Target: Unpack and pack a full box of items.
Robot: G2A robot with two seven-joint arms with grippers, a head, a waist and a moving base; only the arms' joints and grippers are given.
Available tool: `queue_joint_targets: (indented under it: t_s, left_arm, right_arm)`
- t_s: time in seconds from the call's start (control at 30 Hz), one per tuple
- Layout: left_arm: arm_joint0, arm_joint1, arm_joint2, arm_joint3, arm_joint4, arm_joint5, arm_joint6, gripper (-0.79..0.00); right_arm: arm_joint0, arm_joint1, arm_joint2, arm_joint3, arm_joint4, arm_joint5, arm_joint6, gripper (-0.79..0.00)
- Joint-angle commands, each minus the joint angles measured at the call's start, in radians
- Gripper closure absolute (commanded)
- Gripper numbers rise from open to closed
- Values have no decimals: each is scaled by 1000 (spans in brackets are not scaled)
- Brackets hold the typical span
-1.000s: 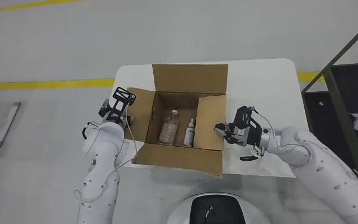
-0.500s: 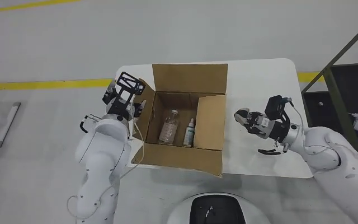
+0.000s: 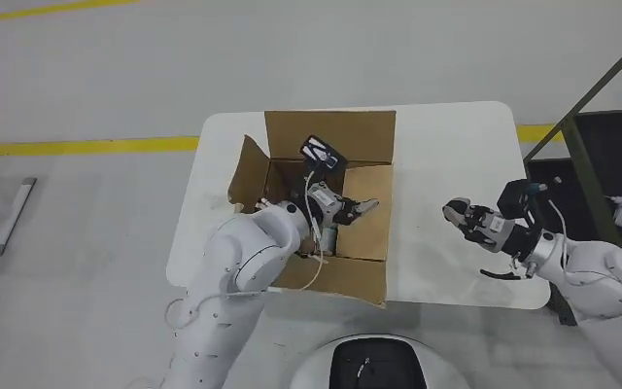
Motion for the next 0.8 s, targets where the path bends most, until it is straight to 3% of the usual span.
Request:
queue_joint_targets:
  t_s: [0.0, 0.33, 0.43, 0.77]
  left_arm:
    - [3, -4, -2, 54, -109, 25, -1, -785]
    - [1, -5, -3, 66, -133, 26, -8, -785]
    - [27, -4, -5, 84, -132, 45, 37, -785]
    - [58, -14, -32, 233, -318, 174, 120, -785]
  right_arm:
    - [-14, 0, -1, -1, -14, 3, -8, 0]
    - [-31, -6, -38, 0, -46, 8, -32, 0]
    - [-18, -9, -65, 7, -62, 8, -36, 0]
    - [53, -29, -194, 67, -126, 16, -53, 0]
